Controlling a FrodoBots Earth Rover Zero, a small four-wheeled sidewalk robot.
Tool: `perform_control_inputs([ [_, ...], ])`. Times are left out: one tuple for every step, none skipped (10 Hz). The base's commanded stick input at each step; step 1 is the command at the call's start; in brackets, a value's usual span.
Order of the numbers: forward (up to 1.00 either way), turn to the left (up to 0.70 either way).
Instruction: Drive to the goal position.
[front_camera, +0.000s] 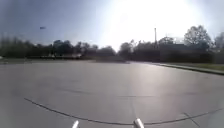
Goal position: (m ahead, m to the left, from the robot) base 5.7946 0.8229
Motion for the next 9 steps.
perform_control_inputs([
  [1.00,-0.34],
  [1.00,-0.38],
  [1.00,-0.39],
  [1.00,-0.12],
  [1.00,-0.04],
  [1.00,-0.01],
  [1.00,0.00],
  [1.00,0.00],
  [1.00,0.03],
])
